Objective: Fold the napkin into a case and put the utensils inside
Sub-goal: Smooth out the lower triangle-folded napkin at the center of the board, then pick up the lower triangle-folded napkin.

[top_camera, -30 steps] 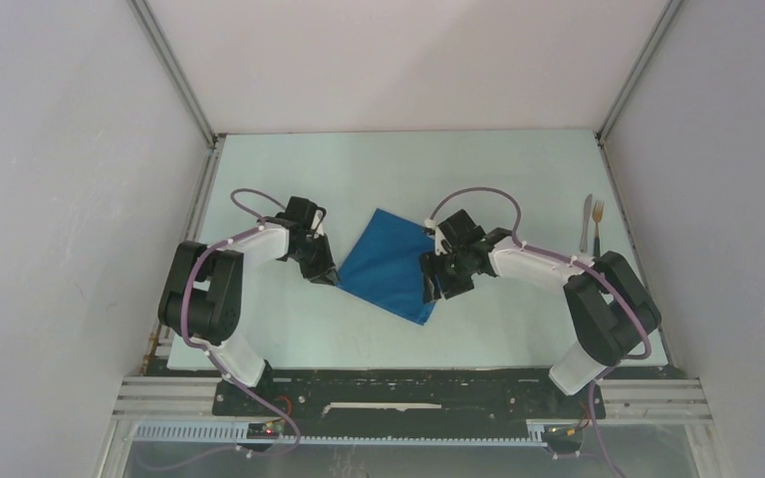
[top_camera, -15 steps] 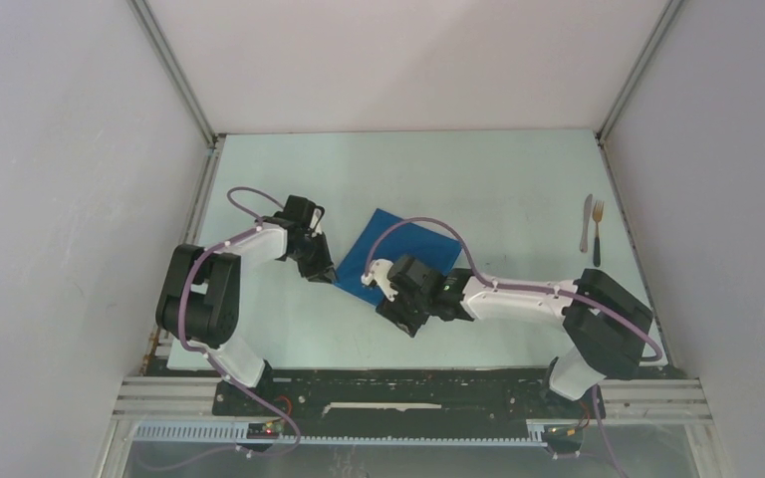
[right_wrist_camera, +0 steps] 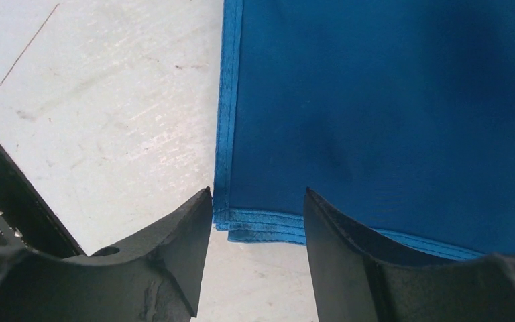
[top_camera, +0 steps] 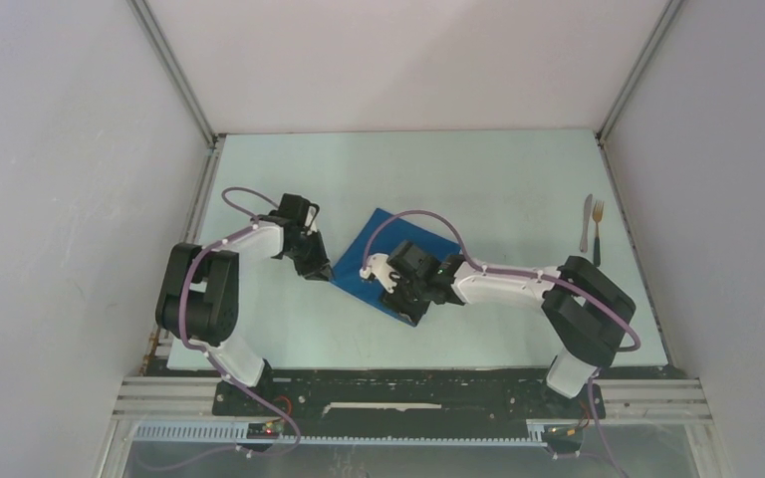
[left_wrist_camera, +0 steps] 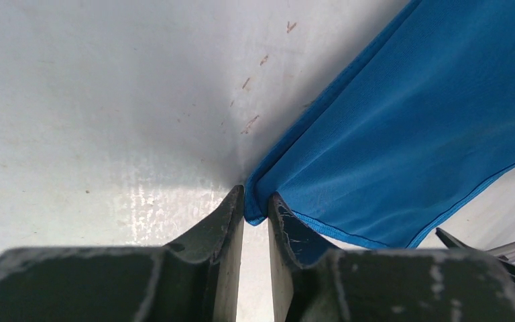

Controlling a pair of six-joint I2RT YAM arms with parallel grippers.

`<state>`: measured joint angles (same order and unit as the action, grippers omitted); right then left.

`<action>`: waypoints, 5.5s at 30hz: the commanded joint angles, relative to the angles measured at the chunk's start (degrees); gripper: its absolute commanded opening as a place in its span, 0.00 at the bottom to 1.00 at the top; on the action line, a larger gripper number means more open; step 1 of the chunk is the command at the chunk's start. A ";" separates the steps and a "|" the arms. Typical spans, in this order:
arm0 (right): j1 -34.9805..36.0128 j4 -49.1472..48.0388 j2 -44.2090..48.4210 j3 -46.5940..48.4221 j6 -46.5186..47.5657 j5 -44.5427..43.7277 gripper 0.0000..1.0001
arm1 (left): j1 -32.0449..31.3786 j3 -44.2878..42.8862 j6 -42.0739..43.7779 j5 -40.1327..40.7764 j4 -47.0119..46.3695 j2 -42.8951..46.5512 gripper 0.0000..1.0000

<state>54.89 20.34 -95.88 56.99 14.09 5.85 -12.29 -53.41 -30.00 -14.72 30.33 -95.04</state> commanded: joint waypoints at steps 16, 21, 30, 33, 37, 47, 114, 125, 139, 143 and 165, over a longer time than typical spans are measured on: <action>2.39 2.34 -3.08 3.75 -0.96 1.57 0.65 | 2.00 -2.76 -0.17 -0.48 -0.18 -1.00 0.21; 2.37 2.57 -5.28 3.82 -1.43 0.60 0.61 | 2.06 -2.72 -0.19 -0.46 -0.18 -1.02 0.21; 4.03 2.83 -9.17 3.76 -3.28 -6.63 0.32 | 2.06 -2.49 -0.13 -0.50 -0.27 -0.94 0.20; 5.01 1.75 -8.33 3.37 -3.05 -10.96 0.17 | 2.25 -2.55 -0.13 -0.52 -0.18 -0.84 0.20; 5.25 0.51 -6.31 3.11 -3.18 -10.91 0.00 | 2.64 -2.89 0.01 -0.68 0.11 -0.27 0.20; -3.37 -3.08 1.77 0.10 -10.54 8.83 0.00 | 3.76 -4.13 -0.43 -2.41 2.03 6.54 0.43; -2.29 6.54 -4.88 7.39 -18.51 8.19 0.00 | 4.38 24.29 -13.59 -11.45 -18.34 25.87 0.87; -9.45 3.98 -1.52 5.29 -21.44 20.64 0.00 | 4.20 30.01 -24.86 -16.94 -35.65 20.11 0.88; -12.66 2.34 -0.57 4.27 -22.23 23.76 0.00 | 4.26 29.76 -27.73 -13.38 -41.35 15.16 0.63; -13.35 1.68 -0.23 3.73 -22.59 24.45 0.00 | 4.29 30.06 -27.12 -11.02 -39.78 16.68 0.55; -12.53 1.22 0.00 2.79 -22.63 25.47 0.00 | 5.75 29.08 -26.16 -8.82 -36.75 20.38 0.24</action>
<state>41.76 22.61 -98.41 60.25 -7.90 30.35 -7.81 -23.49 -56.90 -24.36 -6.42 -76.23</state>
